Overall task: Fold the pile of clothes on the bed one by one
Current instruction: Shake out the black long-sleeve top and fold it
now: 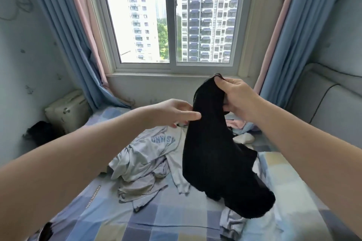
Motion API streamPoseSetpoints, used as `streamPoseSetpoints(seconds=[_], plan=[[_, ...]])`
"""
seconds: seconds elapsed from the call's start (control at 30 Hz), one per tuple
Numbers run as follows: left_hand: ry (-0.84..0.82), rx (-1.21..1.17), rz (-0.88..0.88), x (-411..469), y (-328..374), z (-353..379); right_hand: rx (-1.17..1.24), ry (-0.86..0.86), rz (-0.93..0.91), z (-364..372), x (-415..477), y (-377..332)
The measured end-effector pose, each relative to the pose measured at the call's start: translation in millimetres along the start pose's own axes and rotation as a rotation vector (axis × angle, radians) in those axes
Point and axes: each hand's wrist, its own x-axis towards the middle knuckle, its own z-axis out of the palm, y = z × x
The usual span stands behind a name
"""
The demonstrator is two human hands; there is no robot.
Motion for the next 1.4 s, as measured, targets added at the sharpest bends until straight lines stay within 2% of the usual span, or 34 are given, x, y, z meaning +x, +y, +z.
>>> streamPoseSetpoints(seconds=[0.07, 0.2, 0.3, 0.47, 0.6, 0.67, 0.73, 0.8, 0.87, 0.93, 1.0, 1.13, 1.27, 1.33, 1.4], plan=[[-0.018, -0.066, 0.053, 9.0, 6.2, 15.9, 0.016, 0.012, -0.026, 3.0, 1.6, -18.6], [0.227, -0.022, 0.149, 18.3, 8.6, 6.4, 0.051, 0.108, -0.063, -4.4, 8.7, -40.9], [0.272, 0.025, 0.166, 9.4, 15.1, -20.4, 0.087, 0.169, -0.049, -14.4, 14.6, -41.8], [0.383, 0.257, 0.174, -14.0, 34.9, -60.9, 0.060, 0.196, 0.066, -7.9, 23.2, -32.0], [0.421, 0.295, 0.168, -33.4, 43.3, -90.2, 0.000, 0.186, 0.141, 12.4, 36.1, -28.7], [0.416, 0.289, 0.142, -45.9, 45.6, -103.4, -0.097, 0.193, 0.121, 24.0, 42.5, -29.3], [0.475, 0.232, 0.107, -55.5, 44.8, -115.6, -0.250, 0.278, 0.013, 39.5, 44.4, -29.3], [0.572, 0.073, 0.070, -57.9, 40.0, -128.2, -0.362, 0.330, -0.190, 65.7, 32.5, -29.8], [0.634, -0.137, 0.043, -56.0, 36.0, -137.3, -0.287, 0.131, -0.282, 102.6, 9.0, -24.4], [0.656, -0.345, 0.006, -51.7, 35.5, -143.0, -0.240, -0.083, -0.205, 140.8, -9.9, -10.8], [0.658, -0.488, -0.049, -47.7, 32.3, -149.5, -0.271, -0.149, -0.086, 170.2, -16.1, 4.1], [0.626, -0.504, -0.136, -55.0, -3.5, -174.5, -0.397, -0.082, -0.099, 183.5, 2.9, 7.5], [0.685, -0.497, -0.258, -73.1, -54.8, -193.6, -0.495, -0.022, -0.153, 187.0, 9.4, -26.4], [0.659, -0.566, -0.203, -84.4, -70.3, -192.3, -0.432, 0.023, -0.132, 196.1, 15.3, -43.5], [0.503, -0.572, -0.088, -99.6, -83.9, -185.8, -0.327, 0.091, -0.082, 207.0, 23.6, -55.6]])
